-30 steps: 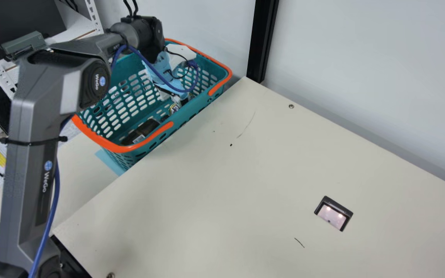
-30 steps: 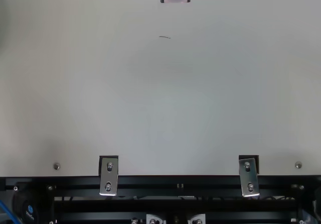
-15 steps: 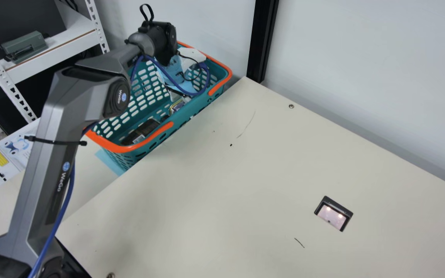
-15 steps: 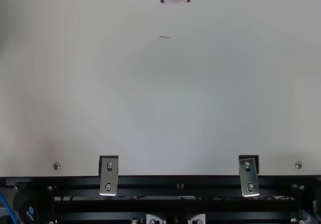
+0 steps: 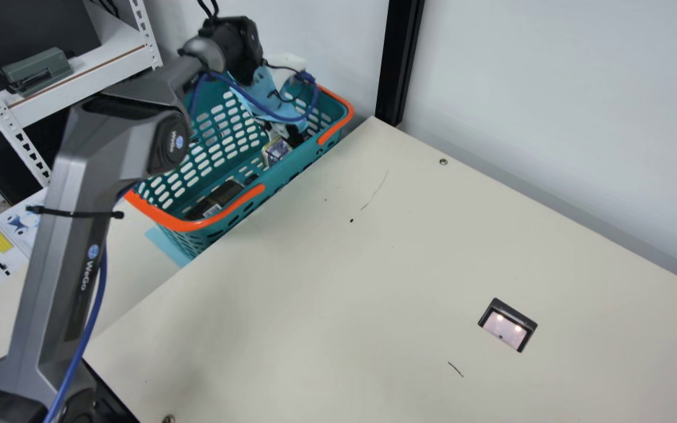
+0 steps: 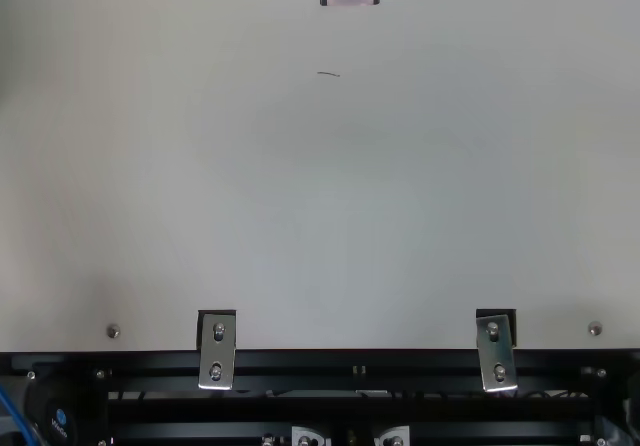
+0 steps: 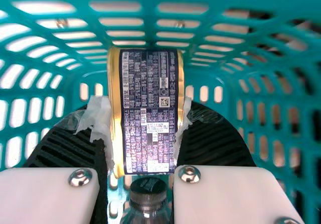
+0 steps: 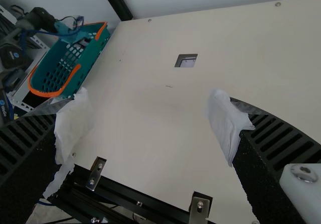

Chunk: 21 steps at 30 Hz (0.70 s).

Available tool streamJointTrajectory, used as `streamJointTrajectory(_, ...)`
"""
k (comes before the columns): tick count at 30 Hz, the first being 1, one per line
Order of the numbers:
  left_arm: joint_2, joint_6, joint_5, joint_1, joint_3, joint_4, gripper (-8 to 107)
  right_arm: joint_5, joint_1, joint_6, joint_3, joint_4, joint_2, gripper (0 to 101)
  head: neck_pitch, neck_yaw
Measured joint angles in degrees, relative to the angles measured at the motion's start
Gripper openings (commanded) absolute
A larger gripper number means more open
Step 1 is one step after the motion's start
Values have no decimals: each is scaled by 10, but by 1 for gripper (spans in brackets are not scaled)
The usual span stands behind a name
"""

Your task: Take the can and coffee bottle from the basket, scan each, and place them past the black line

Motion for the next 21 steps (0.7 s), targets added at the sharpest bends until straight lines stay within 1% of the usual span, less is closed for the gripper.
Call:
streamJointTrajectory(3,-45,18,-23,5,40,-22,10,0,0,0,0,0,0,101,0,0)
streamJointTrajectory(6,-101,39,-49,14,95,-44,10,0,0,0,0,0,0,101,0,0)
streamJointTrajectory(9,-164,66,-70,23,162,-71,10,0,0,0,0,0,0,101,3,0)
streamJointTrajectory(10,-190,77,-80,29,193,-84,10,0,0,0,0,0,0,101,0,0)
streamJointTrajectory(13,-253,100,-93,39,256,-114,10,0,0,0,0,0,0,101,0,0)
streamJointTrajectory(17,-341,128,-88,63,351,-177,10,0,0,0,0,0,0,101,0,0)
streamJointTrajectory(21,-429,123,-58,90,425,-245,10,0,0,0,0,0,0,101,3,0)
